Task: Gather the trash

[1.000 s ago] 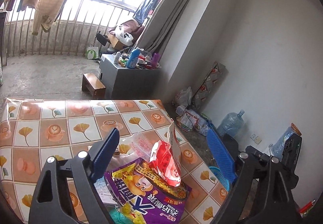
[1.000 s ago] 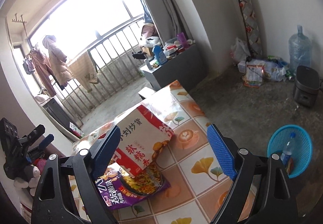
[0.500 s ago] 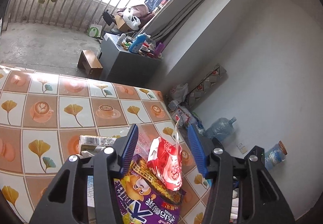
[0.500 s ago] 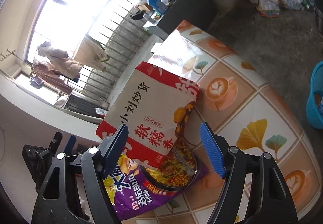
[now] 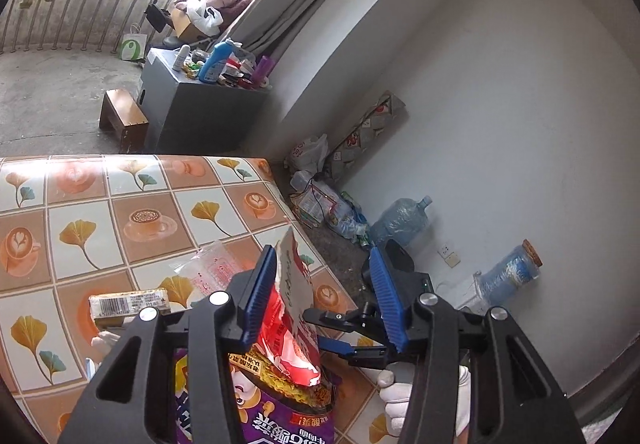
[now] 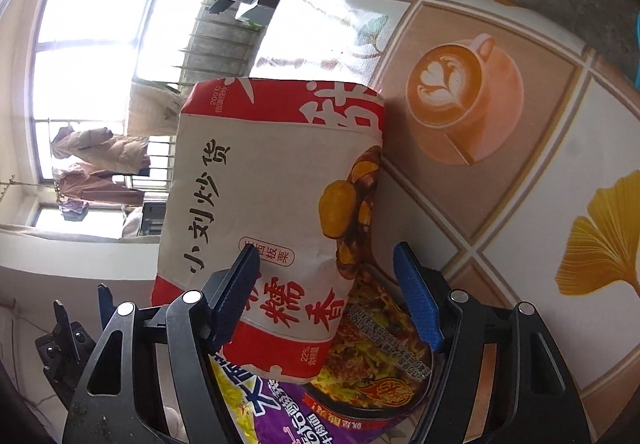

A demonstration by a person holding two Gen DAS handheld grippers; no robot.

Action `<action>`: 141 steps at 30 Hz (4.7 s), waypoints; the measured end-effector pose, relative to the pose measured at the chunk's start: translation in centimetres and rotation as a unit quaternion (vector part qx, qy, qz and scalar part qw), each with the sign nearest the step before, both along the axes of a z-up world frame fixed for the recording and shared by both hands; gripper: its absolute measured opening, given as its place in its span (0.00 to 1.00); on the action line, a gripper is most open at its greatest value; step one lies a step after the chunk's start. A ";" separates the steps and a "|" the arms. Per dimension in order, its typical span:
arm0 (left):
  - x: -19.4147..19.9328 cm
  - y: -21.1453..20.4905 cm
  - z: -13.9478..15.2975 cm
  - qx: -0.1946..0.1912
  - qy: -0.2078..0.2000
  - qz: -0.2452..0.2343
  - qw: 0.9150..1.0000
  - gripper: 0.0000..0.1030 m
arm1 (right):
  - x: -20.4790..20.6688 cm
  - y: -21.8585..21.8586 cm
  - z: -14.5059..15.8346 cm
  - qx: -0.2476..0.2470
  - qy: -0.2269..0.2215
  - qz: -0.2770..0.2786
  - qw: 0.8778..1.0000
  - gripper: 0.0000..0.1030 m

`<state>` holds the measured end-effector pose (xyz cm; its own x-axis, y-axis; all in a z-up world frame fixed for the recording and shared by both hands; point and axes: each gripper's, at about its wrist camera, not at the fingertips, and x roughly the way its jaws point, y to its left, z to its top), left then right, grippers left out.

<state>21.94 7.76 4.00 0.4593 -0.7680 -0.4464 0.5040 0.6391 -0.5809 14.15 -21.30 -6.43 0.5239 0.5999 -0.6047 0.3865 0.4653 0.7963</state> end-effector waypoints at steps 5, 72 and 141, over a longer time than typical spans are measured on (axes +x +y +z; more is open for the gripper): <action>1.0 -1.7 -2.0 0.046 0.029 -0.007 0.998 0.46 | 0.3 0.4 0.1 -0.002 0.004 -0.002 1.000 0.51; -5.1 3.5 -7.1 0.111 0.155 0.013 0.982 0.55 | -6.3 -0.7 1.7 -0.145 -0.089 -0.002 0.985 0.22; -6.0 -1.9 2.6 -0.058 0.088 -0.157 0.982 0.01 | -14.9 -10.3 6.3 -0.094 -0.190 -0.146 0.966 0.22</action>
<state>15.93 5.82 6.62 0.1163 -0.9098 -0.3985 0.5508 0.3929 -0.7364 -0.73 -31.61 -0.14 0.8601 0.2906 -0.4192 0.2194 0.5311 0.8184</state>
